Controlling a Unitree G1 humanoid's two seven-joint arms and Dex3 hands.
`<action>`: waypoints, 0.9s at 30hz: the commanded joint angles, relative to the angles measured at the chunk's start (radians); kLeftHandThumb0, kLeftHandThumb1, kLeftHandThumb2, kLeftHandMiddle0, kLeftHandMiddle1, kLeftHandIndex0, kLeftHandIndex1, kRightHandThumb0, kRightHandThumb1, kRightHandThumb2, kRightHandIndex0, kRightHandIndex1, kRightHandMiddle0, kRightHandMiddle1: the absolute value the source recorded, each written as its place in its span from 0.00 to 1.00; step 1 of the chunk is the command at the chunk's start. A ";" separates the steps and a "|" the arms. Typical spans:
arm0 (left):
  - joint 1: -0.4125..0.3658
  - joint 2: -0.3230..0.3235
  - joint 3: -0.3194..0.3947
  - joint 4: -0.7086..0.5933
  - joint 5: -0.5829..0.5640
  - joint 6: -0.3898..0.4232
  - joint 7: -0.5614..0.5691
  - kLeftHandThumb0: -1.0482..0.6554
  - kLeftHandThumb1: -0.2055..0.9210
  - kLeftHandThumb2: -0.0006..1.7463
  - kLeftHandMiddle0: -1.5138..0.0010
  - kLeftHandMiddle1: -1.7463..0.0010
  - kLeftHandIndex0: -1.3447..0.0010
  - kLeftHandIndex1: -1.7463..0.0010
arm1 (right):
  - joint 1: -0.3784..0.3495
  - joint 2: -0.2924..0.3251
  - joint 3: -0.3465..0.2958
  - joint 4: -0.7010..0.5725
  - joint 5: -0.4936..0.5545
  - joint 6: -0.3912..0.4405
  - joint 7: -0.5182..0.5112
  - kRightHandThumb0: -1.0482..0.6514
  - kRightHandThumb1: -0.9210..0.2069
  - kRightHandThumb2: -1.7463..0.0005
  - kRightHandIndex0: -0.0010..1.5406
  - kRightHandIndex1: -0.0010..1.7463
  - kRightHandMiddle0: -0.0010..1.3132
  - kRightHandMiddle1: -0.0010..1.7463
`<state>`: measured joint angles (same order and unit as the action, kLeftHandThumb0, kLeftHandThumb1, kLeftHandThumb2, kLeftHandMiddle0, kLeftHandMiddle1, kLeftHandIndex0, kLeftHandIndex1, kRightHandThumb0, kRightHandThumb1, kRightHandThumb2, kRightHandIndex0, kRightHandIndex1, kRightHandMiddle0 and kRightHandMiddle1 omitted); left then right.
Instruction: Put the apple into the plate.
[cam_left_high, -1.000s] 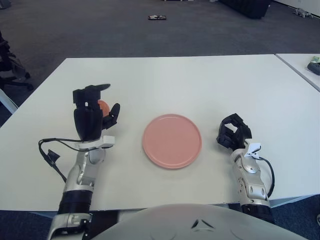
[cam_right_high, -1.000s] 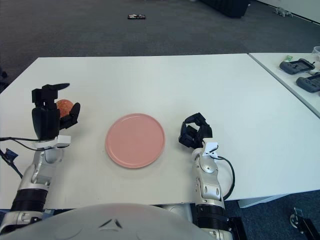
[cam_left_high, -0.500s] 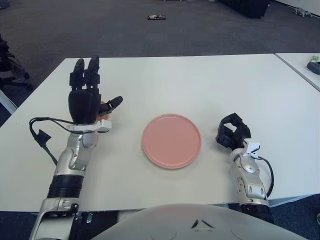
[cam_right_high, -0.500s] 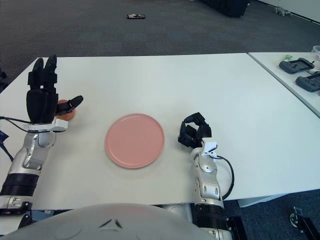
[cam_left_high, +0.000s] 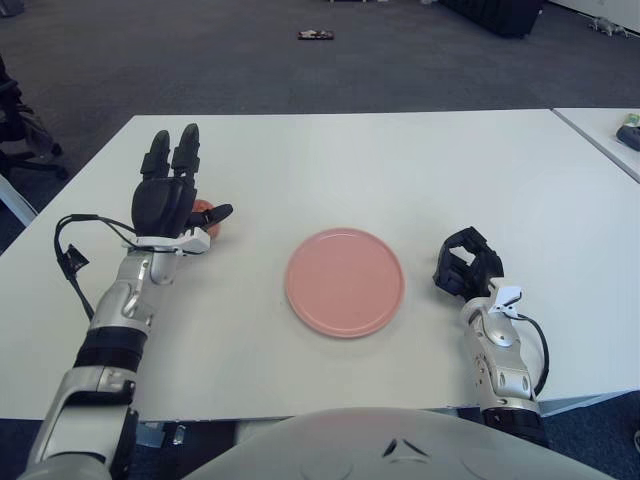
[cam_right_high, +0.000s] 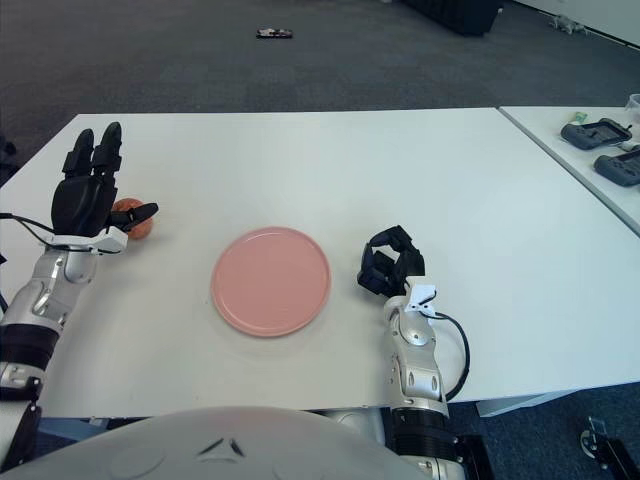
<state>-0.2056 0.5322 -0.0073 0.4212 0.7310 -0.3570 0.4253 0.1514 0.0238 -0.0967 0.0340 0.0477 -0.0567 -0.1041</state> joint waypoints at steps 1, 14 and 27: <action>-0.034 0.024 -0.029 0.021 -0.018 -0.006 -0.039 0.00 0.65 0.45 1.00 1.00 1.00 1.00 | 0.020 0.004 -0.005 0.031 -0.001 0.025 -0.001 0.35 0.48 0.28 0.69 1.00 0.43 1.00; -0.063 0.045 -0.066 0.067 -0.091 0.024 -0.193 0.00 0.68 0.42 1.00 1.00 1.00 1.00 | 0.022 0.012 -0.012 0.025 0.003 0.026 -0.005 0.34 0.51 0.26 0.70 1.00 0.44 1.00; -0.123 0.057 -0.098 0.183 -0.130 0.097 -0.314 0.00 0.66 0.43 1.00 1.00 1.00 1.00 | 0.021 0.011 -0.025 0.043 0.016 0.003 0.008 0.34 0.52 0.26 0.70 1.00 0.45 1.00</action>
<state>-0.2932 0.5693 -0.0918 0.5772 0.6096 -0.2667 0.1308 0.1549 0.0282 -0.1168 0.0450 0.0587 -0.0858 -0.0934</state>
